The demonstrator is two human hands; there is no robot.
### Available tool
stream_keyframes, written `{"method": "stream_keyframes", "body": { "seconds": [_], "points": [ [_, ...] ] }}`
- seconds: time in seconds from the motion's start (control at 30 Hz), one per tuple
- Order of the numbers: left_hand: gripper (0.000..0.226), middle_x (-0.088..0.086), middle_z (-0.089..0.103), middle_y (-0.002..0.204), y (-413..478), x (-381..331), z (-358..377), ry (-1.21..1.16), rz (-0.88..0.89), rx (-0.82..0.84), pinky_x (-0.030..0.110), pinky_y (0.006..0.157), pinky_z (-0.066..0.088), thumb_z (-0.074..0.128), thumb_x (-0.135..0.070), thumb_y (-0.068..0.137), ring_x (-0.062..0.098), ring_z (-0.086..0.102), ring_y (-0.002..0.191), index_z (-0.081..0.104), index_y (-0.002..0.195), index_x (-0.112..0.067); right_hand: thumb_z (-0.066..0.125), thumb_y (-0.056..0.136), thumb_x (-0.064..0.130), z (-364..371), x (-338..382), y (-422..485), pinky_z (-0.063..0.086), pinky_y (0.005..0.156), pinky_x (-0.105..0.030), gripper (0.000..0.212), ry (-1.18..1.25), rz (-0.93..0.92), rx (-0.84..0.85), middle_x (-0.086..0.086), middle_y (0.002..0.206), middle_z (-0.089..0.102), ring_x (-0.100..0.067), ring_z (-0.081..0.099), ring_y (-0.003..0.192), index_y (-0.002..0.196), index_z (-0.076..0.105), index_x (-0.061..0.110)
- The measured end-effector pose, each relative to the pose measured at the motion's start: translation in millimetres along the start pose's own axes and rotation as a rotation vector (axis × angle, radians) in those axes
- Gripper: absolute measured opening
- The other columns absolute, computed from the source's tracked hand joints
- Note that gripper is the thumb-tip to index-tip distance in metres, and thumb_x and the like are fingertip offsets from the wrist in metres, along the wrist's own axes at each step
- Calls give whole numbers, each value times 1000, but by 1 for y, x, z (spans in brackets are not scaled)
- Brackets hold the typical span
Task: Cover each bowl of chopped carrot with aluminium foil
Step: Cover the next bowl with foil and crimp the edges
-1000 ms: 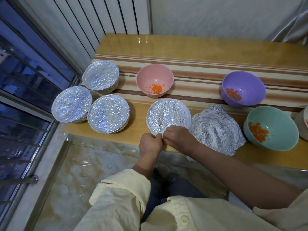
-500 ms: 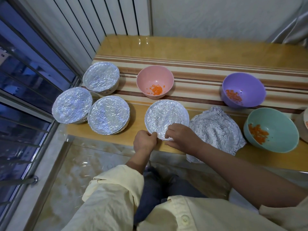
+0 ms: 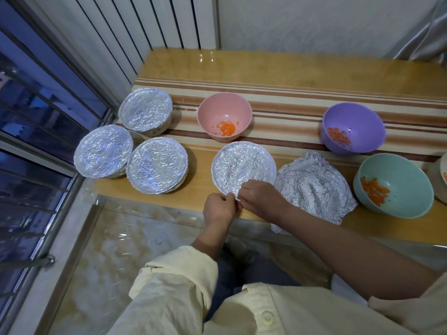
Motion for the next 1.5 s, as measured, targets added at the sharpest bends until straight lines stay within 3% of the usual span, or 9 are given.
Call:
{"method": "stream_keyframes", "body": {
  "seconds": [0.23,0.33,0.47,0.7,0.97,1.17,1.27,1.37,1.5],
  "points": [
    [55,20,70,72,7,9,7,-72,-32,52,39,76,54,50,-56,72,33,65,71,64,56,-5,82,60,1,-1,-1,-2,39,44,-26,26,33,9,-28,-6,59,53,-25,53,54,60,56,8],
    [43,18,58,61,6,5,9,-81,-21,53,37,67,45,51,-41,77,30,54,67,53,50,-8,81,60,0,1,-1,-2,41,43,-28,26,38,9,-19,-6,59,52,-25,53,55,60,56,8],
    [41,28,70,86,8,5,4,-37,-30,18,40,74,50,52,-23,93,37,63,79,57,55,-7,76,63,0,5,-3,-2,42,44,-30,21,96,40,0,-7,61,52,-27,53,56,62,56,7],
    [55,18,74,75,24,10,2,-34,-44,106,44,82,58,47,-49,64,36,72,81,72,69,-1,84,62,11,-3,-12,-10,45,52,-29,22,163,17,9,-5,72,58,-25,58,67,73,66,9],
    [49,13,74,75,2,-2,-11,-61,-77,67,34,77,51,52,-46,90,32,69,83,69,64,-8,78,61,2,0,-9,-8,45,47,-29,19,62,-7,16,-5,65,56,-25,56,61,63,60,9],
    [37,10,70,56,10,13,21,-184,-93,147,50,84,59,48,-34,65,36,72,73,66,43,-10,78,62,2,0,-6,-3,44,45,-30,22,46,-10,24,-7,64,54,-26,54,58,62,56,7],
    [45,16,73,66,-8,-2,15,-214,-114,166,34,71,50,47,-32,76,38,73,74,65,40,-11,79,61,1,0,-5,-3,42,45,-29,23,54,-12,22,-7,62,53,-25,53,57,62,56,7],
    [40,16,70,71,-13,-2,19,-270,-167,217,28,54,40,47,-26,94,29,66,62,64,64,-6,75,63,1,-4,-3,-5,41,45,-27,18,71,-17,-1,-8,62,53,-26,54,56,65,58,6],
    [31,24,61,72,-8,-2,21,-349,-152,186,27,51,44,40,-7,97,21,58,41,56,71,-1,48,75,18,-2,-4,-5,43,42,-28,19,76,-9,-9,-7,62,54,-25,54,56,63,58,8]
  ]
}}
Point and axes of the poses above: each hand's wrist, its own y-axis towards the middle knuckle, its own z-axis out of the palm, x = y × z, the point moved 9 cm from there along y, towards the middle knuckle
